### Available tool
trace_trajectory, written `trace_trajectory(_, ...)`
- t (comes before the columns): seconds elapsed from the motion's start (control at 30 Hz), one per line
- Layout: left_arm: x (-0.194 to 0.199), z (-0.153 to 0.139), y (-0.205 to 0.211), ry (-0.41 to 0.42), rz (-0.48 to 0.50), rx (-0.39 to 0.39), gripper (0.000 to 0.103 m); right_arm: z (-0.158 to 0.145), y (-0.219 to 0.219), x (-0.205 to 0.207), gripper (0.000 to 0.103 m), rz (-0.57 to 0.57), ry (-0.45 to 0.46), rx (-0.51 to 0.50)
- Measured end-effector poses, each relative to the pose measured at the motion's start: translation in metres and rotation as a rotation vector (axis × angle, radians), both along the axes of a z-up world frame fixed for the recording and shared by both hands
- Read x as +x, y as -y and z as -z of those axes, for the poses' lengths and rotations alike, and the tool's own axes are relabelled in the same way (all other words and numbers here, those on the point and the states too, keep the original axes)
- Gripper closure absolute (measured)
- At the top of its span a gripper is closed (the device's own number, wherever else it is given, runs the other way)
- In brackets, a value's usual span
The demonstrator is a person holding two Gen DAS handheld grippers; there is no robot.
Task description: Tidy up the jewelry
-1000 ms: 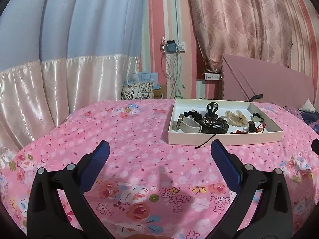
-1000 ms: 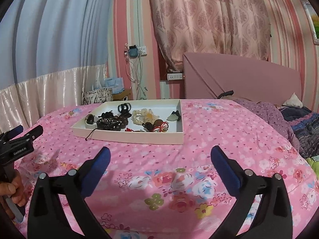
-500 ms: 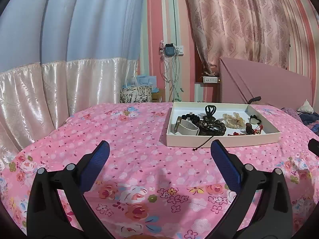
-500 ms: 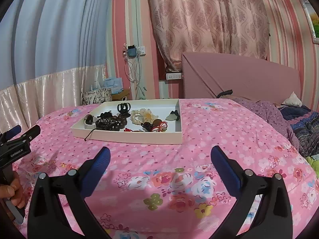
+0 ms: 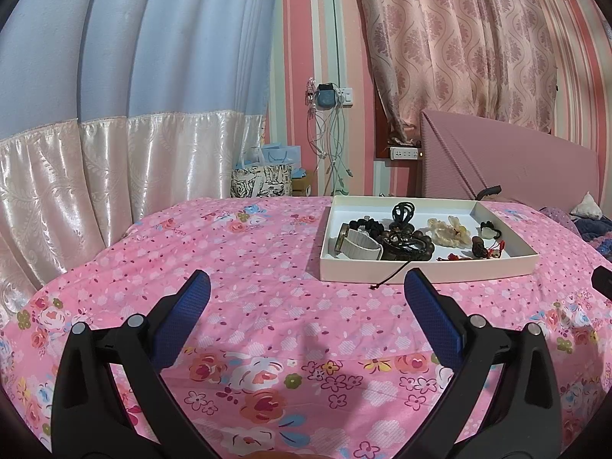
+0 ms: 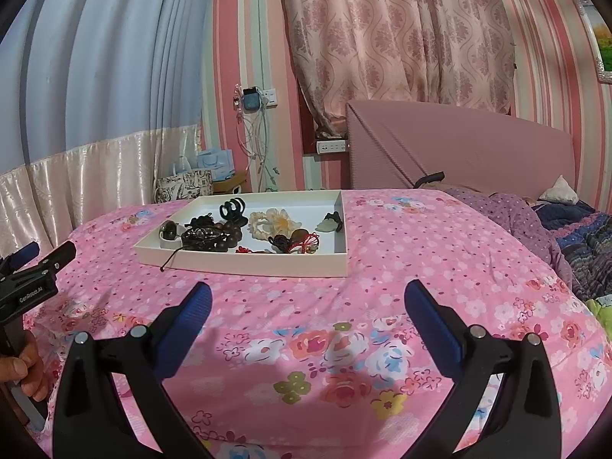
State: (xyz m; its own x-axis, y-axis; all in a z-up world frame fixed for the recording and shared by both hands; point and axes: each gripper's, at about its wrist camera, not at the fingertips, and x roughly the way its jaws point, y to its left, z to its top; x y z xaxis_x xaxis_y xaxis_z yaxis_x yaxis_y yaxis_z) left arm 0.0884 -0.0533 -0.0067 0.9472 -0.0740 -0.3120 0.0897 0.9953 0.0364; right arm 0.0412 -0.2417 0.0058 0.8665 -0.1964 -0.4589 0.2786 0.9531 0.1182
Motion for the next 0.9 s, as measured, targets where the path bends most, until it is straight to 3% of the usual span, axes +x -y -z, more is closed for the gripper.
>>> trace_trajectory(0.9,0.0003,0.0001,-0.0005,0.001,0.000,-0.001,0.003,-0.0001,0.0019,-0.0013,0.003,0.002,0.002,0.002)
